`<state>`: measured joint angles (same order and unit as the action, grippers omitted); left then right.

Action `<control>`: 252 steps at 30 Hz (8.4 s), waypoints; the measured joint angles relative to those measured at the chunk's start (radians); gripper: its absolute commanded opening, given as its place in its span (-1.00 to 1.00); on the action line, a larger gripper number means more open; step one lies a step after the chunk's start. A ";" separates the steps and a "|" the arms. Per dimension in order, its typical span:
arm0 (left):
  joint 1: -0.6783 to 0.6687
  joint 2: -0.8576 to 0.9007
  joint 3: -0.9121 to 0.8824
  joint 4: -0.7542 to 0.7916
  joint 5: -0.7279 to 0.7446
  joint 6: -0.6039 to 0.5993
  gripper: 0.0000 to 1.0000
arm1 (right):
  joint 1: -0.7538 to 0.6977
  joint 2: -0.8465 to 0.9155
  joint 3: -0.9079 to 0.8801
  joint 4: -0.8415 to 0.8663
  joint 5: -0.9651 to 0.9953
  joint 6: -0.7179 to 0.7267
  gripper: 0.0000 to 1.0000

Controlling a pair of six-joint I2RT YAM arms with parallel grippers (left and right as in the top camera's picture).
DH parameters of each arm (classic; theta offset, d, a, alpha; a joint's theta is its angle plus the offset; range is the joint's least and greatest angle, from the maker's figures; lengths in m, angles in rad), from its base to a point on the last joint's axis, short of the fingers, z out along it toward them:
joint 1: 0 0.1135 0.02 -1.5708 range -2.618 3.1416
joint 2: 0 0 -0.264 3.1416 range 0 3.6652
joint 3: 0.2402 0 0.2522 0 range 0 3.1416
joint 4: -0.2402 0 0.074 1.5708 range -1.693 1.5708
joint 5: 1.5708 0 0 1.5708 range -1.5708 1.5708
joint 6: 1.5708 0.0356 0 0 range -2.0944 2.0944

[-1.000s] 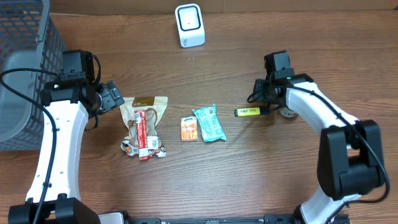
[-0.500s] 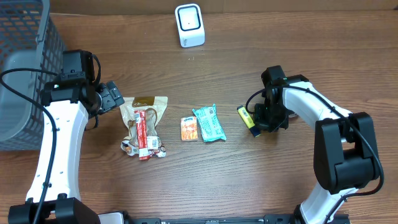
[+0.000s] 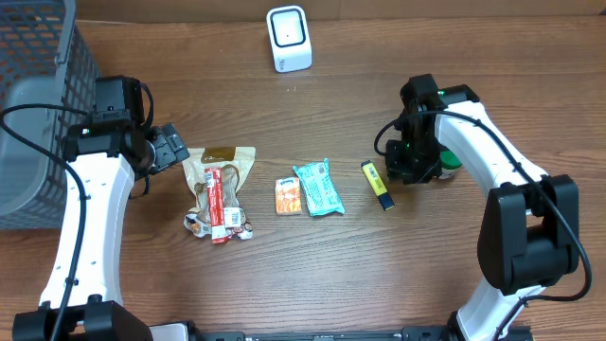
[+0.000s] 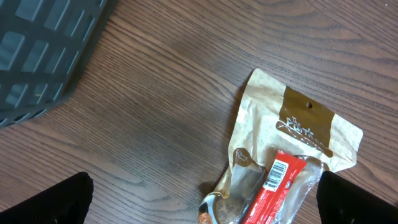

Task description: Scan the item barcode

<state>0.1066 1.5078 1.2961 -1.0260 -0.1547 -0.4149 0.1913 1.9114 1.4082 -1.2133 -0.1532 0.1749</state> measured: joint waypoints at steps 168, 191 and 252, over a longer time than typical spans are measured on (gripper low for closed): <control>0.000 0.000 -0.001 0.000 0.000 0.000 1.00 | 0.311 0.741 0.958 0.901 0.746 -0.951 -0.93; 0.000 0.000 -0.001 0.000 0.000 0.000 1.00 | 0.312 0.781 0.958 0.911 0.818 -1.046 -0.93; 0.000 0.000 -0.001 0.000 0.000 0.000 1.00 | -0.065 0.201 0.218 0.070 0.212 -0.071 0.22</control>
<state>0.1066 1.5078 1.2949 -1.0260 -0.1547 -0.4149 0.1265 2.1124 1.6264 -1.1431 0.0593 0.1036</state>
